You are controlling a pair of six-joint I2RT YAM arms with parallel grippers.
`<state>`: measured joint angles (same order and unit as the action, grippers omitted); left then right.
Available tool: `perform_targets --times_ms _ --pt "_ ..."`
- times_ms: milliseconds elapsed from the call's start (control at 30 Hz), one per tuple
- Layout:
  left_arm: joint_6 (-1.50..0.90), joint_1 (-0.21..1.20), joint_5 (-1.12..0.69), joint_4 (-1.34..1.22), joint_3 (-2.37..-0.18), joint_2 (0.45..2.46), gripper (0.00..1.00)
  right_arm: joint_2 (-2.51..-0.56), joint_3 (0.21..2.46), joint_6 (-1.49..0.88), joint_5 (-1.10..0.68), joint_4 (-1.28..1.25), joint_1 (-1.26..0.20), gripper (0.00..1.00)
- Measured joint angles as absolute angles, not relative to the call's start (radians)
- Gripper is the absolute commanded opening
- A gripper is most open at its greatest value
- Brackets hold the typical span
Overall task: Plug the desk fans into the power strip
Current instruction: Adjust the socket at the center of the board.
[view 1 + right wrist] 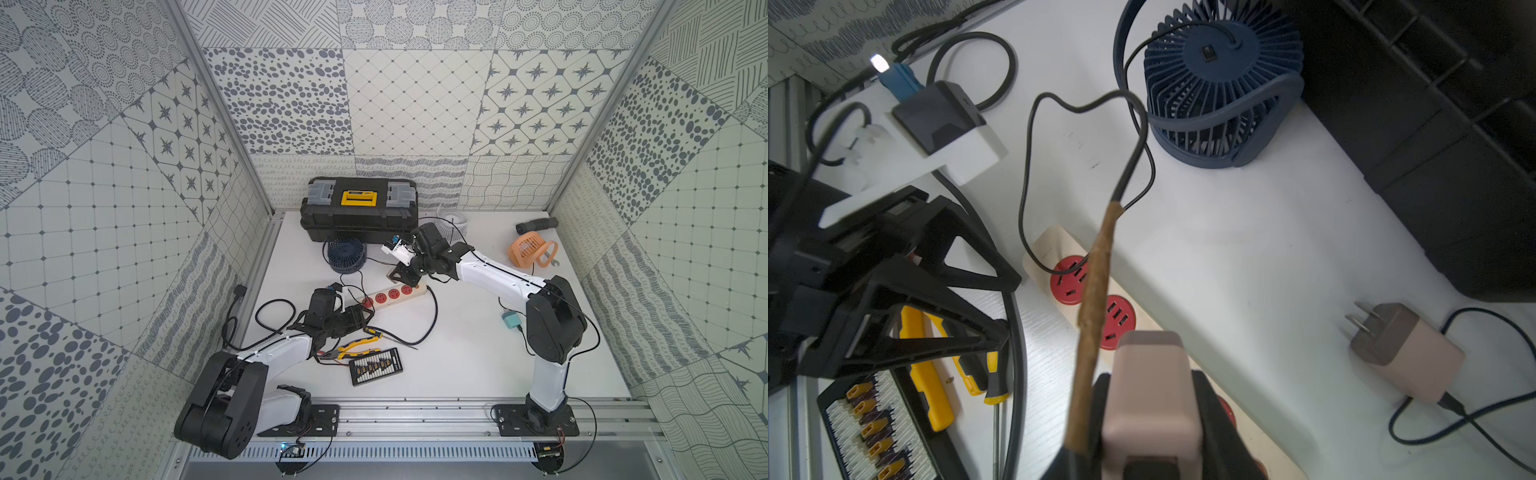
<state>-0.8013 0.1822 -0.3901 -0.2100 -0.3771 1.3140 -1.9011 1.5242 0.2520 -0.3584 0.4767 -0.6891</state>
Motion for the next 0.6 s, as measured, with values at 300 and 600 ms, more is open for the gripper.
perform_targets --times_ms 300,600 --pt "-0.796 0.181 -0.377 -0.317 -0.486 1.515 0.6 -1.917 1.536 0.317 -0.401 0.487 -0.69 0.09" --pt "-0.756 0.131 -0.367 -0.44 -0.564 1.652 0.62 -2.034 1.681 0.402 -0.444 0.55 -0.692 0.07"
